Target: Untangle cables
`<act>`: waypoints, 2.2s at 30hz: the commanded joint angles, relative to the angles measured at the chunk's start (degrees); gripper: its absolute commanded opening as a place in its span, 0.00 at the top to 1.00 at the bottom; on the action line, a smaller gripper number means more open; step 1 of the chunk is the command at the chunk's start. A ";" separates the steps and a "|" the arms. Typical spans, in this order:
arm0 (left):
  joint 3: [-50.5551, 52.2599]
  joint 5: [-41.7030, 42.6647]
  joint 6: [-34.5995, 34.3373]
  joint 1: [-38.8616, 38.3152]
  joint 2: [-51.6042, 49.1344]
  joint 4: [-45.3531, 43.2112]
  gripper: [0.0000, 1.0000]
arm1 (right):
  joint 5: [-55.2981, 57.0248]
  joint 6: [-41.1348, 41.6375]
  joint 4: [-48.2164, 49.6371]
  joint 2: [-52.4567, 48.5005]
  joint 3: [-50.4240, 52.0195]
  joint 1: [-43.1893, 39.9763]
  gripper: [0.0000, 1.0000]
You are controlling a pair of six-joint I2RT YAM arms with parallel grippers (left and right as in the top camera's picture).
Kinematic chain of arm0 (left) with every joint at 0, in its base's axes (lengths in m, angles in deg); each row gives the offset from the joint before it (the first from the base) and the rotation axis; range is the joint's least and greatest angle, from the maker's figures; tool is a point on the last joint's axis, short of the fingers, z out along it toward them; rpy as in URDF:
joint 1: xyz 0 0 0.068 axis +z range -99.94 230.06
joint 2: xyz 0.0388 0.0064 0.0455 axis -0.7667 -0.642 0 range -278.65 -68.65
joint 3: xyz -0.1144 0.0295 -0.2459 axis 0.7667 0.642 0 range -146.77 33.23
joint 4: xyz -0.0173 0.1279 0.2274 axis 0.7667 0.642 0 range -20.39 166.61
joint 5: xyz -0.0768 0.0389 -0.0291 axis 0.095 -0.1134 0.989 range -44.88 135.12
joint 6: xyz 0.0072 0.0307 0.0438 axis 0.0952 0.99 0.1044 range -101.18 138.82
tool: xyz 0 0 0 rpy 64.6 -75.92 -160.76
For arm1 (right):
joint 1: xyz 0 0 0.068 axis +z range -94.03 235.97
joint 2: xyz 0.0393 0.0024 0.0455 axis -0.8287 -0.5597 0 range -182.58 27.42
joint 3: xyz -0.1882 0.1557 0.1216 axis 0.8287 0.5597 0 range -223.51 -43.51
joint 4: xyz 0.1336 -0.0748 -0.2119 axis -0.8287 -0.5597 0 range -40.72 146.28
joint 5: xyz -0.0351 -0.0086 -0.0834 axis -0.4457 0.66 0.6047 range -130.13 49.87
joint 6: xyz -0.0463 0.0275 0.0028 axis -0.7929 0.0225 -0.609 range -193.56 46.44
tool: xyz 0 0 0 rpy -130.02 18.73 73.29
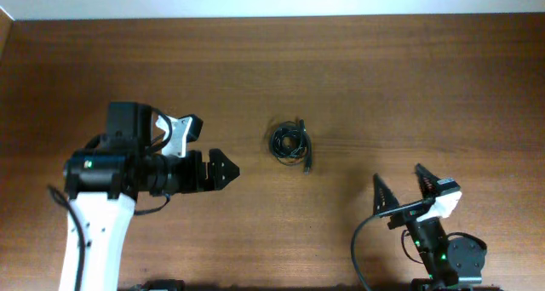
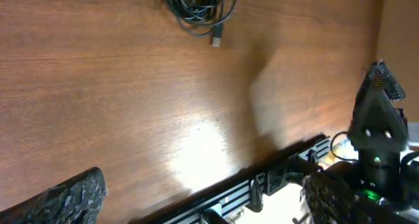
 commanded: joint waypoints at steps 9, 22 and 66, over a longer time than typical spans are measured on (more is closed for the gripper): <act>-0.46 -0.37 -0.70 0.13 -8.13 3.13 0.01 | -5.97 -10.99 -20.76 -5.68 -36.61 0.22 0.02; -0.46 -0.68 -0.63 0.13 -8.13 4.15 0.01 | -27.82 -20.46 -71.12 -50.14 -74.38 0.26 0.02; -0.46 -13.31 -6.47 0.13 -8.13 -3.82 0.01 | 12.33 9.14 -53.66 -107.60 -86.53 28.06 0.23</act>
